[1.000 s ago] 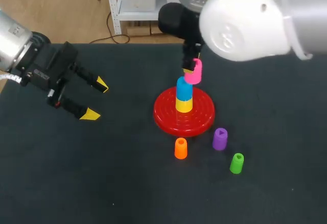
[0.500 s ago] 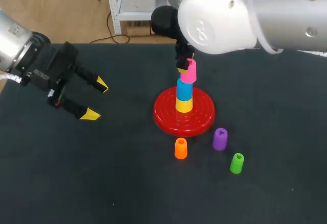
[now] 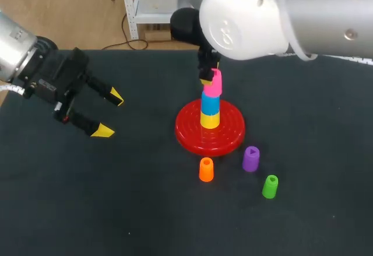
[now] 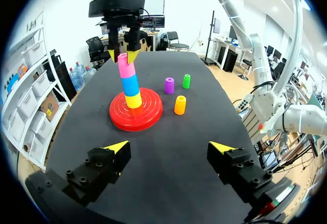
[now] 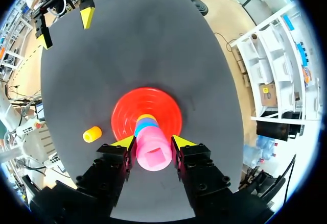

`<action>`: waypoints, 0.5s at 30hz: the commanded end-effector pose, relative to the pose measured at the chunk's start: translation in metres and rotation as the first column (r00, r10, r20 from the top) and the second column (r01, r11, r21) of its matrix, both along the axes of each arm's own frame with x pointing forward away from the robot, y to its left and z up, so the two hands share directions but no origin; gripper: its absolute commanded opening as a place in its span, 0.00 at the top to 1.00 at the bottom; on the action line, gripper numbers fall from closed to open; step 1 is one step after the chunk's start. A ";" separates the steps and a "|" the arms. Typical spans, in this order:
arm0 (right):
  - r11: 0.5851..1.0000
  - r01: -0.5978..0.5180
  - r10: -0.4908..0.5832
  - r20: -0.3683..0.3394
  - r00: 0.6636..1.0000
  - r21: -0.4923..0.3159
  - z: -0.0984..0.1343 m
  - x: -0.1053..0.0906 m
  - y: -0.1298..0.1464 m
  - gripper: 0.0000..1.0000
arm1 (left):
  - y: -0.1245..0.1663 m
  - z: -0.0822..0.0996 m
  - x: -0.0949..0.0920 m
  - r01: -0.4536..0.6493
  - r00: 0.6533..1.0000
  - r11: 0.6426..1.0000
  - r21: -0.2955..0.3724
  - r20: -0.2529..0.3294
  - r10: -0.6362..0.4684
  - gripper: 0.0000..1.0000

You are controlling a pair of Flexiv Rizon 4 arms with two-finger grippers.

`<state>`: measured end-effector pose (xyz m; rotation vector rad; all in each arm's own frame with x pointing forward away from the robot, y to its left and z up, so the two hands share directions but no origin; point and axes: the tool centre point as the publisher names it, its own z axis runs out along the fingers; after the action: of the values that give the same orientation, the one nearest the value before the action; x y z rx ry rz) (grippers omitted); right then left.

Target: Pick up and stack the cylinders on the red base in this order: pink,purple,orange,green

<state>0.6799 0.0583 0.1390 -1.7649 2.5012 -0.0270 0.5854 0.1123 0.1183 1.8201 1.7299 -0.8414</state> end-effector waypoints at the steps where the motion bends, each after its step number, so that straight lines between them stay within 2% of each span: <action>1: 1.000 -0.004 0.004 -0.002 1.000 0.005 -0.002 -0.001 0.000 1.00 | 0.001 -0.001 -0.001 -0.001 1.000 1.000 -0.004 0.005 0.001 0.00; 15: 1.000 -0.001 0.001 0.000 1.000 0.017 -0.007 0.004 0.004 1.00 | 0.001 -0.001 -0.001 -0.001 1.000 1.000 -0.004 0.005 0.001 0.00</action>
<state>0.6815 0.0630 0.1337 -1.7639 2.4946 -0.0046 0.5854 0.1123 0.1183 1.8201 1.7299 -0.8414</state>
